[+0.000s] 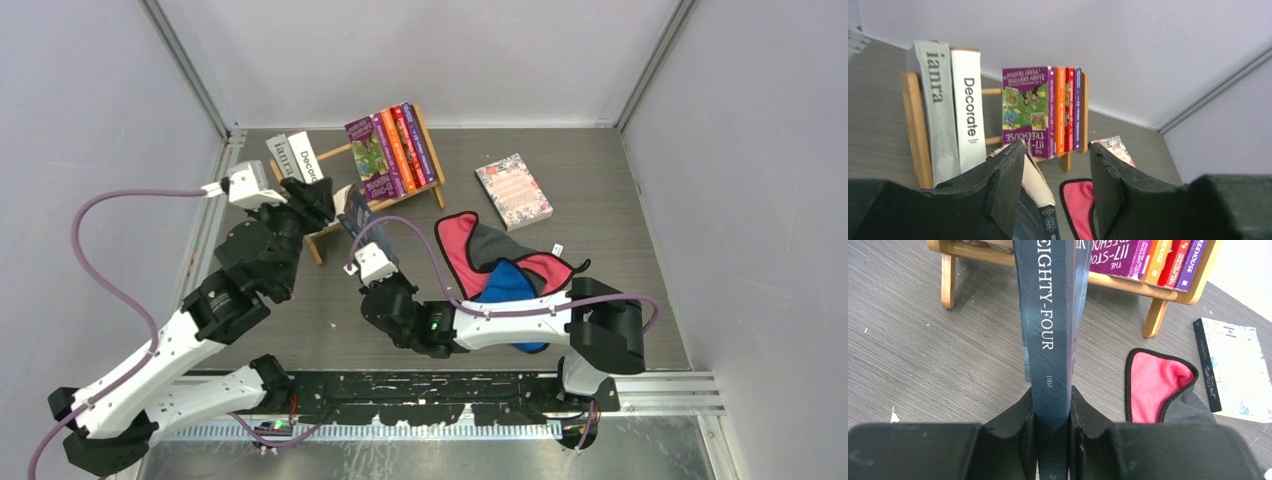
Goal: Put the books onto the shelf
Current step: Pick up the book from the center of the board.
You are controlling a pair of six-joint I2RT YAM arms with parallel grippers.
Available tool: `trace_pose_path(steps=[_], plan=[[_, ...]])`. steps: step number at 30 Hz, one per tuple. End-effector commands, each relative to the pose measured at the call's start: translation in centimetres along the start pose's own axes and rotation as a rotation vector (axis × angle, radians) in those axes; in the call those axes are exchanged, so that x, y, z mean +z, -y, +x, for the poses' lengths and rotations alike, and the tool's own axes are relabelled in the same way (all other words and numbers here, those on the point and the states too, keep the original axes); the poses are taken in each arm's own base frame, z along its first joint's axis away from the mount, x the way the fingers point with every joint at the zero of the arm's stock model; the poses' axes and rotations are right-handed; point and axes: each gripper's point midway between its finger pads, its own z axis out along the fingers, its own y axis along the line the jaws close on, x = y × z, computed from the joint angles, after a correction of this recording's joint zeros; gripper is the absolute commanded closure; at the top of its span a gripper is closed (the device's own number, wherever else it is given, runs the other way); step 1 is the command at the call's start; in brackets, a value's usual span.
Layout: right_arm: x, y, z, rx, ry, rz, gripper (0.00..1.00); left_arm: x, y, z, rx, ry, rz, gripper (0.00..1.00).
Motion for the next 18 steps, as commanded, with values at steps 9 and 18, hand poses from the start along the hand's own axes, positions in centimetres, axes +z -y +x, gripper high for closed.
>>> trace_pose_path(steps=[9,18], plan=[[-0.6,4.6,-11.1,0.225,0.198,0.034,0.99,-2.1,-2.1,-6.3,-0.071,0.159,-0.051,0.48],[2.5,7.5,-14.8,0.311,0.259,0.046,0.99,-2.9,-3.9,-6.2,-0.068,0.176,-0.082,0.48]])
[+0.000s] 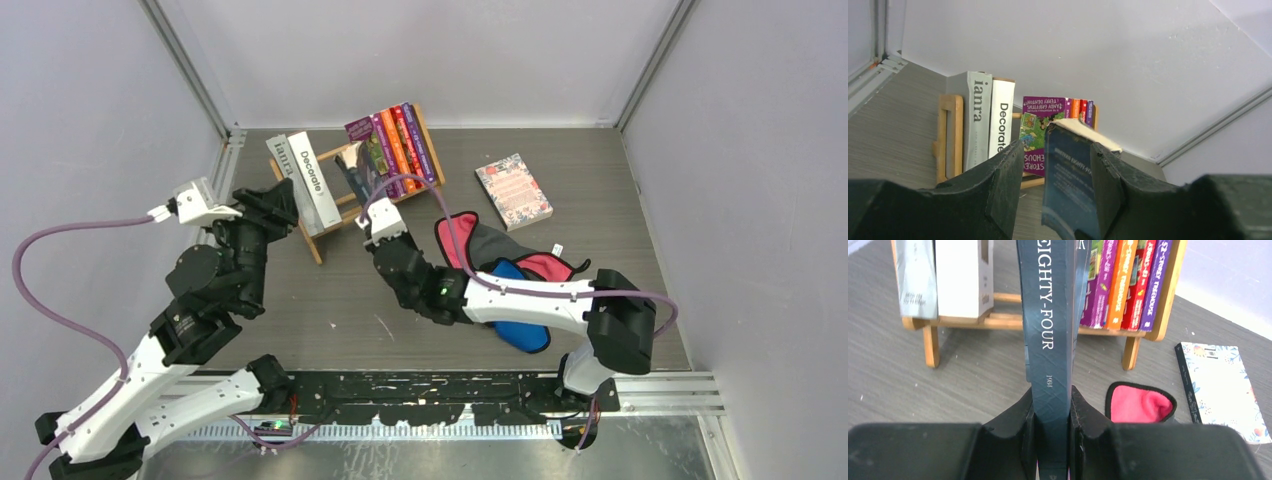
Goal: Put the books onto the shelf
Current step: Pick up the book from the center of the board, then place the book on the shelf.
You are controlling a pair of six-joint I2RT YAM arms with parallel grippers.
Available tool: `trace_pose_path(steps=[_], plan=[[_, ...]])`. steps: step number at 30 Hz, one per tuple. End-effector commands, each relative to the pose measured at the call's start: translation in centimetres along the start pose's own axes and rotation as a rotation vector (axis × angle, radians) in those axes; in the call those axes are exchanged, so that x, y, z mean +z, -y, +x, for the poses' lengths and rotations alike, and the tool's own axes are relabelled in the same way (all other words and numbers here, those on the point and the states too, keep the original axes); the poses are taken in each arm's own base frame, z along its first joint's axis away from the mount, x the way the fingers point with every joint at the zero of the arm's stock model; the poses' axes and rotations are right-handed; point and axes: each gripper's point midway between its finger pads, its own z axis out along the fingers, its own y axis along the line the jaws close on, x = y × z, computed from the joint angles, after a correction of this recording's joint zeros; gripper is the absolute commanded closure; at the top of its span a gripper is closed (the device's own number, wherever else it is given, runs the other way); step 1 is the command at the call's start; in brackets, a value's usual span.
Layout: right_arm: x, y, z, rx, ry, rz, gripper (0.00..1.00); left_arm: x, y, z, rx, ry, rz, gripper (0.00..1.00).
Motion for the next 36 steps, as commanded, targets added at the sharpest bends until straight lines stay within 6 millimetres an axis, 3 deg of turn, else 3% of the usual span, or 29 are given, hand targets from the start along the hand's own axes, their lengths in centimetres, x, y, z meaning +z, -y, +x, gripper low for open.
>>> trace_pose_path(steps=[1,8,13,22,29,36], plan=[[0.7,2.5,-10.3,0.245,0.216,0.007,0.99,-0.3,-1.0,-1.0,-0.026,0.043,-0.030,0.48],[4.4,2.7,-12.9,0.276,0.252,-0.019,0.99,-0.8,-2.2,-0.2,-0.023,0.036,-0.048,0.48],[7.1,1.7,-13.2,0.306,0.248,-0.039,0.99,-1.0,-2.9,-0.1,-0.014,0.042,-0.058,0.48],[12.1,0.8,-11.6,0.312,0.227,-0.035,0.99,-1.5,-3.7,0.9,-0.003,0.020,-0.052,0.49],[15.5,1.5,-9.4,0.310,0.185,-0.015,0.99,-1.6,-4.0,1.4,0.006,0.017,-0.057,0.49],[17.6,2.7,-7.7,0.315,0.163,-0.003,0.99,-1.5,-4.0,2.1,0.002,0.004,-0.053,0.49]])
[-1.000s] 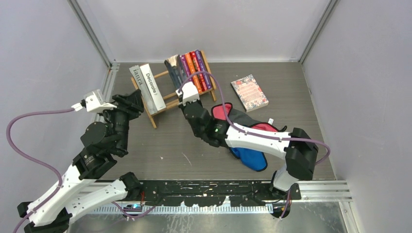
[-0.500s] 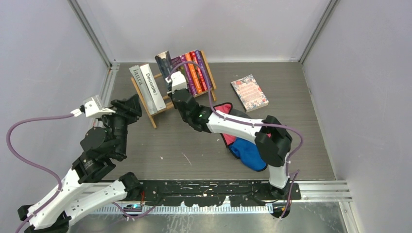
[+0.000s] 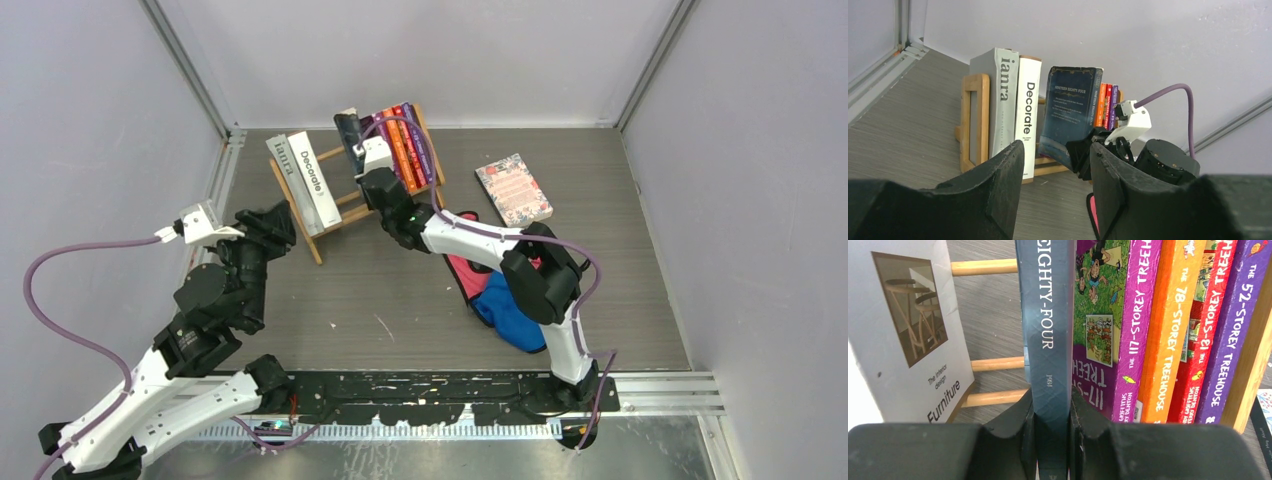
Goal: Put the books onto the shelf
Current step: Place the book on the shelf.
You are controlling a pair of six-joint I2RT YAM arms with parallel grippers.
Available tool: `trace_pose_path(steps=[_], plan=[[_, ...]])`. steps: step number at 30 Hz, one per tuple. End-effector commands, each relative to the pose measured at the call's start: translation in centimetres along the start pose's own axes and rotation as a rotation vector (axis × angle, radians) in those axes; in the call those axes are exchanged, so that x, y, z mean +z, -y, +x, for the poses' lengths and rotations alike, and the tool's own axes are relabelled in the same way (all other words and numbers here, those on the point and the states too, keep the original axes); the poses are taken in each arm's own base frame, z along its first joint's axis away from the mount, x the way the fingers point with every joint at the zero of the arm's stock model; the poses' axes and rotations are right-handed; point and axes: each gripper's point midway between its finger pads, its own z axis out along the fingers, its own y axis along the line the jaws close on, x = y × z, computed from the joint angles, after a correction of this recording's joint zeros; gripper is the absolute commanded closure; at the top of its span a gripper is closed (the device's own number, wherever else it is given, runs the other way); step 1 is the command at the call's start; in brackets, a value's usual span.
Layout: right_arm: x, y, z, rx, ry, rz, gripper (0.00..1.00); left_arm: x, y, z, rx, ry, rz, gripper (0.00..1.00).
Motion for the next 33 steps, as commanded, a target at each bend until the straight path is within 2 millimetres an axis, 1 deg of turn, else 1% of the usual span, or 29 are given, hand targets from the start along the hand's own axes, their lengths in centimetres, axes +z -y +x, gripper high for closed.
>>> trace_pose_path(steps=[1,11,19,23,26,33], plan=[[0.2,0.4,-8.5,0.153,0.213,-0.014,0.99,0.0,-0.1,-0.2,-0.024,0.011,-0.007,0.49],[2.0,0.8,-7.6,0.134,0.191,-0.010,0.99,0.1,0.0,0.1,-0.022,0.003,-0.009,0.49],[2.6,2.6,-6.4,0.060,0.187,0.097,0.99,0.1,-0.2,0.2,-0.020,0.004,-0.014,0.49],[2.9,3.1,-6.1,0.048,0.182,0.127,0.99,0.1,-0.2,0.3,-0.015,0.002,-0.016,0.49],[3.1,3.1,-5.9,0.017,0.171,0.135,0.99,0.1,-0.2,0.3,-0.016,0.003,-0.018,0.49],[3.4,2.8,-5.2,0.015,0.155,0.131,0.99,0.2,-0.2,0.4,-0.011,0.001,-0.021,0.49]])
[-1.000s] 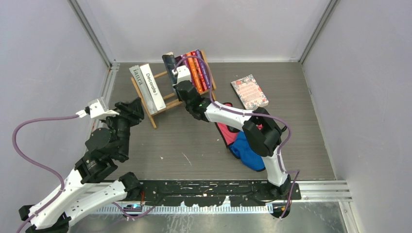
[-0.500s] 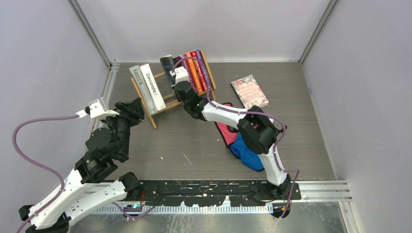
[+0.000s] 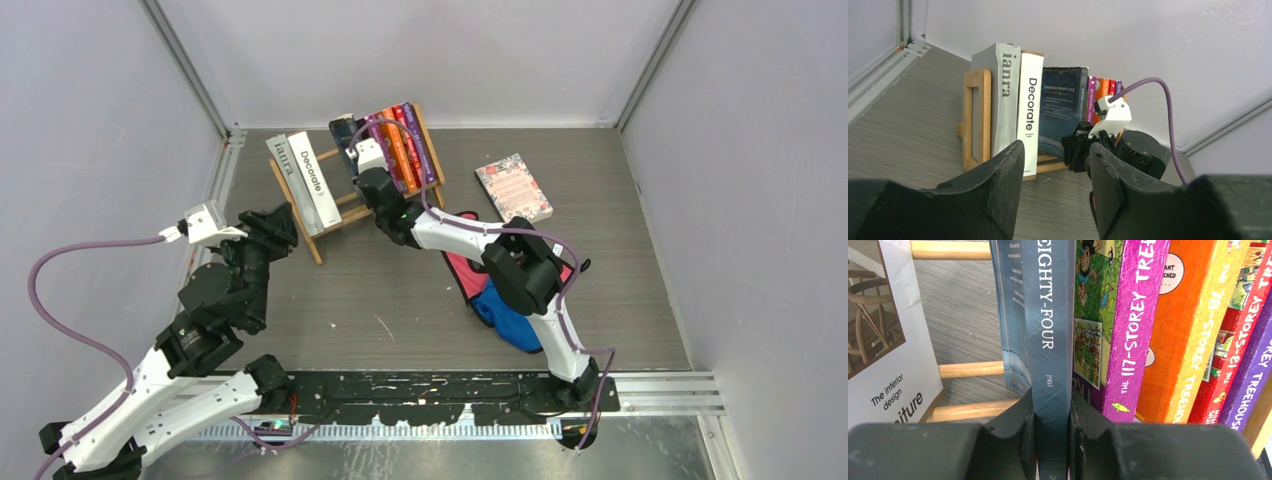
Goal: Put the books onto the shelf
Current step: Place the book on the shelf.
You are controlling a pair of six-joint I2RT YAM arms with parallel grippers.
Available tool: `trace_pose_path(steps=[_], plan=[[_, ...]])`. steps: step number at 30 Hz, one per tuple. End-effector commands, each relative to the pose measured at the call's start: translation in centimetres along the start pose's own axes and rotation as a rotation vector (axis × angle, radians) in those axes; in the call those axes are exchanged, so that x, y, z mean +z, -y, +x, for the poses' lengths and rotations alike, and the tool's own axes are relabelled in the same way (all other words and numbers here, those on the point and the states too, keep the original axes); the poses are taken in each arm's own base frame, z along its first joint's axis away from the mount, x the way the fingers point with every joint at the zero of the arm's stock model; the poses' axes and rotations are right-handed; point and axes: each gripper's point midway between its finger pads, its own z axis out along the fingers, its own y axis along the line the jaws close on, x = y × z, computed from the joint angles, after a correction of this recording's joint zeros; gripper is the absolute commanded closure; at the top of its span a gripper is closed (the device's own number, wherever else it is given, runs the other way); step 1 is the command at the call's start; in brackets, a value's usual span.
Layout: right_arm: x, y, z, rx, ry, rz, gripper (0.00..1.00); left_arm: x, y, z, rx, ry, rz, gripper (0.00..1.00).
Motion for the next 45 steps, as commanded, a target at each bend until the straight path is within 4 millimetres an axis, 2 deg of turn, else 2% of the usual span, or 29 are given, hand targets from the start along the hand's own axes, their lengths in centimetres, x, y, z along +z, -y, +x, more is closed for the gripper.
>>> trace_pose_path(steps=[1,3,5,9,11,13,23,33,39,45], plan=[[-0.3,2.1,-7.2,0.103,0.172,0.084,0.99,0.1,0.0,-0.4,-0.024,0.015,-0.016,0.49],[-0.4,2.2,-7.0,0.104,0.172,0.090,0.99,0.2,0.0,-0.3,-0.023,0.014,-0.015,0.49],[-0.4,2.3,-6.8,0.104,0.168,0.092,0.92,0.2,0.0,-0.4,-0.024,0.014,-0.015,0.49],[-0.7,2.3,-7.0,0.107,0.174,0.092,0.62,0.2,0.1,-0.4,-0.024,0.013,-0.013,0.49],[-1.0,2.4,-7.4,0.106,0.179,0.091,0.51,0.2,0.2,-0.4,-0.023,0.012,-0.013,0.49],[-1.2,2.4,-7.7,0.105,0.183,0.092,0.45,0.2,0.2,-0.3,-0.022,0.010,-0.012,0.49],[-3.8,3.0,-10.4,0.105,0.229,0.108,0.43,0.0,0.2,-0.6,-0.030,0.003,-0.012,0.49],[-8.3,4.3,-13.1,0.116,0.278,0.145,0.42,-0.5,0.4,-0.7,-0.031,-0.032,0.016,0.50],[-11.8,7.9,-13.4,0.185,0.287,0.229,0.39,-0.2,1.9,0.8,0.015,-0.093,0.065,0.51],[-14.4,13.2,-11.4,0.238,0.260,0.338,0.34,0.4,4.2,3.7,0.050,-0.183,0.128,0.52]])
